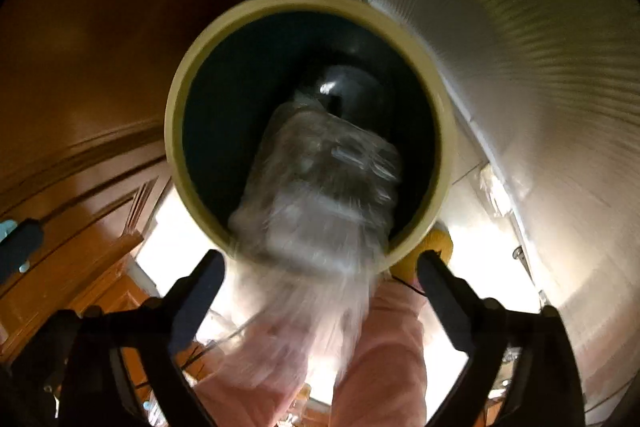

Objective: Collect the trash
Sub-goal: 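Carry both items down to the floor bin and release them inside, then raise both tools back toward the table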

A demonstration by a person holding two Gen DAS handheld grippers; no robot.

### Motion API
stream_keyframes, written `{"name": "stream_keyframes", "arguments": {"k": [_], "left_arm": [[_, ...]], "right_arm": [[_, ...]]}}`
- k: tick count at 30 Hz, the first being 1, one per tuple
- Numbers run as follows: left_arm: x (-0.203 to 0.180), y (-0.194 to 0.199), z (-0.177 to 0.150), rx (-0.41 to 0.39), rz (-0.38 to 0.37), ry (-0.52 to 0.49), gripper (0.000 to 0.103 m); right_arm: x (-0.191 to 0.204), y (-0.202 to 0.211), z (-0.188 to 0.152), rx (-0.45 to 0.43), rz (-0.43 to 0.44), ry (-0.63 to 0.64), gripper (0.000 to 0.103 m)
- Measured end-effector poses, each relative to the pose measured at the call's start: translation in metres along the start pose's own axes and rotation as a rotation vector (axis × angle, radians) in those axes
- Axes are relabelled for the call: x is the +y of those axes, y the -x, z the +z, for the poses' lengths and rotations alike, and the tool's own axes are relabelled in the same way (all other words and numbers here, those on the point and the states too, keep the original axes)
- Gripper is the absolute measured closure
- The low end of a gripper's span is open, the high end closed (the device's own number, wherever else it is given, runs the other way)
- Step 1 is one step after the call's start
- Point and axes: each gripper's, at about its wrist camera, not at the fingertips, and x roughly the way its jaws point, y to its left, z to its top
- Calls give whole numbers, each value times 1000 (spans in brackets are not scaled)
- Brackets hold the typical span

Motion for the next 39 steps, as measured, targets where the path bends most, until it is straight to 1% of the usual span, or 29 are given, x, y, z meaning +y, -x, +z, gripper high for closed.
{"name": "stream_keyframes", "arguments": {"k": [2, 7, 11, 16, 21, 23, 28, 36, 39], "left_arm": [[-5, -1, 1, -12, 29, -10, 45], [-8, -4, -9, -23, 87, -18, 45], [-4, -3, -10, -26, 104, -5, 45], [-2, 4, -13, -31, 127, 20, 45], [-2, 33, -23, -32, 124, 39, 45], [-7, 52, -30, -45, 128, 37, 45], [-27, 112, -46, -101, 142, -20, 45], [-61, 228, -74, -235, 171, -99, 45], [-71, 269, -84, -279, 174, -108, 45]], "right_arm": [[3, 7, -3, -44, -8, 19, 2], [9, 15, -10, -105, -38, 42, 2], [6, 17, -23, -113, -51, 29, 2], [0, 25, -46, -120, -21, -8, 2], [6, 54, -77, -132, 2, -40, 2], [12, 74, -94, -145, 10, -41, 2], [26, 125, -130, -194, 30, -38, 2], [46, 218, -186, -294, 57, -48, 2], [54, 252, -207, -340, 54, -53, 2]]}}
